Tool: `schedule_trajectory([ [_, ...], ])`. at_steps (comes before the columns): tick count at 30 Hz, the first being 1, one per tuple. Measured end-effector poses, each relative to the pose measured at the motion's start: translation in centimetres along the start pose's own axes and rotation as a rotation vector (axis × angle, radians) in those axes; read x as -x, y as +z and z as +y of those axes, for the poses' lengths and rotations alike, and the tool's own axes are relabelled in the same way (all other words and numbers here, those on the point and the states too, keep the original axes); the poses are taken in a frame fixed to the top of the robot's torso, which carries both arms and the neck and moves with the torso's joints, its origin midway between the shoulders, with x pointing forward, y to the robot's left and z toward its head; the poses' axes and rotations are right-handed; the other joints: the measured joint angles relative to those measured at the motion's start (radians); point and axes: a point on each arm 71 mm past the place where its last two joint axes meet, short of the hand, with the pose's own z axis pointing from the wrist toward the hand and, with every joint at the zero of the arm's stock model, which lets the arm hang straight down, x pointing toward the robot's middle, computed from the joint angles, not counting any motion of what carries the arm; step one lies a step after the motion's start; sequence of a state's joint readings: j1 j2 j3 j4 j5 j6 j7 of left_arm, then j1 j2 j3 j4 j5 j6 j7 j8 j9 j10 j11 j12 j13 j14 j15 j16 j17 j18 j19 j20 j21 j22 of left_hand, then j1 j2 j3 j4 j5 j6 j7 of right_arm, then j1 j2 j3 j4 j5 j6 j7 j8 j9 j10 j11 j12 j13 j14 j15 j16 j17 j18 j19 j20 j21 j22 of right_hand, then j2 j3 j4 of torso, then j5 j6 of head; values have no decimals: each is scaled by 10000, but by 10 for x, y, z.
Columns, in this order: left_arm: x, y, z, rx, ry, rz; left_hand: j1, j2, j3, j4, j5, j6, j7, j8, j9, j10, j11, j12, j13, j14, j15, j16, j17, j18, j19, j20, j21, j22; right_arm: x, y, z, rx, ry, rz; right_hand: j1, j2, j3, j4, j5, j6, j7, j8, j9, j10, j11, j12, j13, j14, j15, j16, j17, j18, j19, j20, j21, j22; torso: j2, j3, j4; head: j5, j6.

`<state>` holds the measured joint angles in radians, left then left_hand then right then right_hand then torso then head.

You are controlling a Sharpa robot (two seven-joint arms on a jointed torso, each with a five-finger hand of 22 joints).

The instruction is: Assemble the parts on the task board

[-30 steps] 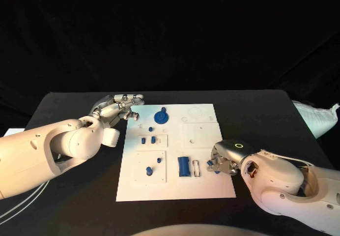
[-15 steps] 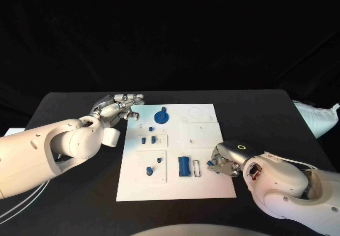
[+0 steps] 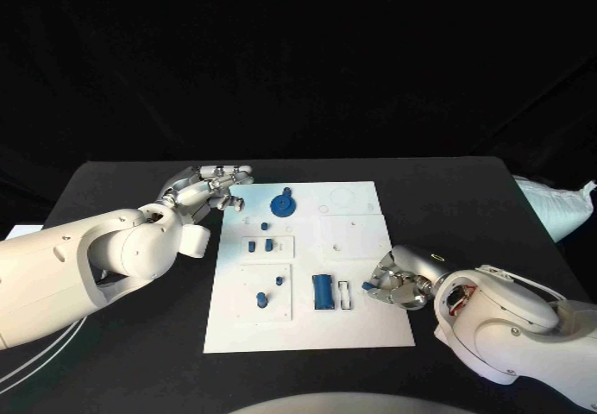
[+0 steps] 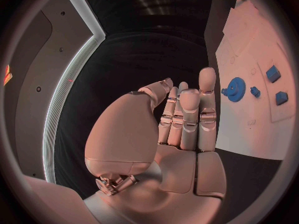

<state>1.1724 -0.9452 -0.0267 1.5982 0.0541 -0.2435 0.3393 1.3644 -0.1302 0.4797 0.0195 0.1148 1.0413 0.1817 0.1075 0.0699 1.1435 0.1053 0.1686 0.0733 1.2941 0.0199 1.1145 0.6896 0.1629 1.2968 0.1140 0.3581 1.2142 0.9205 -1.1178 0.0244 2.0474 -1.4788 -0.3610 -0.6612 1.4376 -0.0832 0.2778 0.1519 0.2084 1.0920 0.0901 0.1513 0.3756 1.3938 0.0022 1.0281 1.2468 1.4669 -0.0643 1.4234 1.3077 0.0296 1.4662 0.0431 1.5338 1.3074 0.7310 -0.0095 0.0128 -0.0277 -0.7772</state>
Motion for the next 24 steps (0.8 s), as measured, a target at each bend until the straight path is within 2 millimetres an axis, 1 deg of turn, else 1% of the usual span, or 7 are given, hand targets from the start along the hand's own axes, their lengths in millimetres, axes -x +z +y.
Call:
schedule_trajectory([
  [2, 0, 0, 0, 2, -2, 4, 0, 0, 0, 0, 0, 0, 0, 0, 0, 0, 0, 0, 0, 0, 0, 0, 0, 1, 0, 0, 0, 0, 0, 0, 1, -42, 287, 54, -102, 2, 619, -597, -14, -1, -4, -3, 0, 15, 16, 26, -56, 0, -5, 0, 0, 1, 0, 0, 0, 0, 1, -1, 3, 4, -6],
  [4, 0, 0, 0, 3, -3, 7, 0, 0, 0, 0, 0, 0, 0, 0, 0, 0, 0, 0, 0, 0, 0, 0, 0, -1, 0, 0, 0, 0, -1, 0, 2, -66, 535, 108, -152, -9, 859, -802, -19, -16, -21, -8, 0, 15, 15, 38, -39, -3, -8, 0, 0, 0, 0, 0, 0, 0, 2, -1, 5, 10, -12],
  [8, 0, 0, 0, 7, -5, 12, 0, 0, 0, 0, 0, 0, 0, 0, 0, 0, 0, 0, 0, 0, 0, 0, 1, 0, 0, 0, 0, 1, -3, 1, 6, -39, 896, 217, -391, 3, 911, -830, 88, -5, -34, -10, 0, 36, -5, 37, -20, -3, -9, 0, -1, 0, 0, 0, 0, 0, 3, -1, 5, 25, -27],
  [13, -1, 0, 0, 12, -8, 22, 0, 0, 0, 0, 0, 0, 0, 0, 0, 0, 0, 0, 0, 0, 0, 0, 1, 1, 0, 0, 0, 0, -6, 3, 12, 56, 1259, 344, -486, 14, 912, -831, 144, 27, -72, -14, 0, 54, -23, 37, -11, -3, -9, 0, -1, 0, 0, 0, 0, -1, 3, -2, 10, 27, -31],
  [18, -1, 0, 0, 17, -11, 30, 0, 0, 0, 0, 0, 0, 0, 0, 0, 0, 0, 0, 0, 0, 0, 0, 1, 0, 0, 0, 0, 1, -8, 4, 16, 115, 1483, 403, -691, -46, 913, -831, 203, 47, -119, -21, 2, 55, -24, 37, 9, -4, -8, 0, -2, 1, 0, 0, -1, -1, 3, -2, 10, 58, -36],
  [22, -1, 0, 0, 21, -12, 34, 0, 0, 0, 0, 0, 0, 0, 0, 0, 0, 0, 0, 0, 0, 0, 0, 1, 1, 0, 0, 0, 1, -9, 5, 18, 145, 1608, 442, -919, -105, 810, -729, 496, 86, -157, -22, 6, 70, -40, 68, 45, -4, -8, 0, -2, 0, 0, 0, -1, -1, 4, -2, 4, 81, -40],
  [24, -1, 0, 0, 22, -14, 38, 0, 0, 0, 0, 0, 0, 0, 0, 0, 0, 0, 0, 0, 0, 0, 0, 1, 1, 0, 0, 0, 1, -10, 6, 19, 153, 1643, 466, -975, -131, 781, -700, 571, 93, -158, -22, 153, 88, -57, 77, 46, -4, -7, 0, -2, 0, 0, 0, -1, -1, 4, -2, 2, 87, -41],
])
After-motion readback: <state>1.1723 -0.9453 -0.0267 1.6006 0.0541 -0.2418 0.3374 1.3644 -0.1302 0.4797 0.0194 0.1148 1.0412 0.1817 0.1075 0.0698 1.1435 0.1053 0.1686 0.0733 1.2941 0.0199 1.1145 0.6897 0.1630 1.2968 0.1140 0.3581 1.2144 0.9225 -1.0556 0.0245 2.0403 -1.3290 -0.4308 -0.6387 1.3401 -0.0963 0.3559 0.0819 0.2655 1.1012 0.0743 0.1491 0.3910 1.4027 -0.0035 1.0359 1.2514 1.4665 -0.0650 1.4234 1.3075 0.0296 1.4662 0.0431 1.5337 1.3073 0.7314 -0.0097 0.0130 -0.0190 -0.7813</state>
